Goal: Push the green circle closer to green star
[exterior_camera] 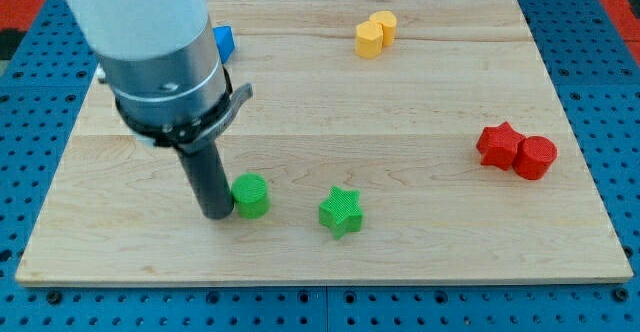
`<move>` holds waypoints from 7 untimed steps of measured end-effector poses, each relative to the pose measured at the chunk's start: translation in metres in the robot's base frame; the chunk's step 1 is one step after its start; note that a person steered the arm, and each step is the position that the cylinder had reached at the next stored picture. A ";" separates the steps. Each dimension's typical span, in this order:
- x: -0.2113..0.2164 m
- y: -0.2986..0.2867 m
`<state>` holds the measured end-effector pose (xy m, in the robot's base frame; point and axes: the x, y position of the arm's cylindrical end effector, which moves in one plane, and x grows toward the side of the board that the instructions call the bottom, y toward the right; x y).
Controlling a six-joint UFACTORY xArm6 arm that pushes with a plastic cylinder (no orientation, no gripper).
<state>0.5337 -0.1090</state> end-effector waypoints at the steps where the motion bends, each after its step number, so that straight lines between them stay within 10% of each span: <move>1: 0.000 0.000; 7: -0.013 0.063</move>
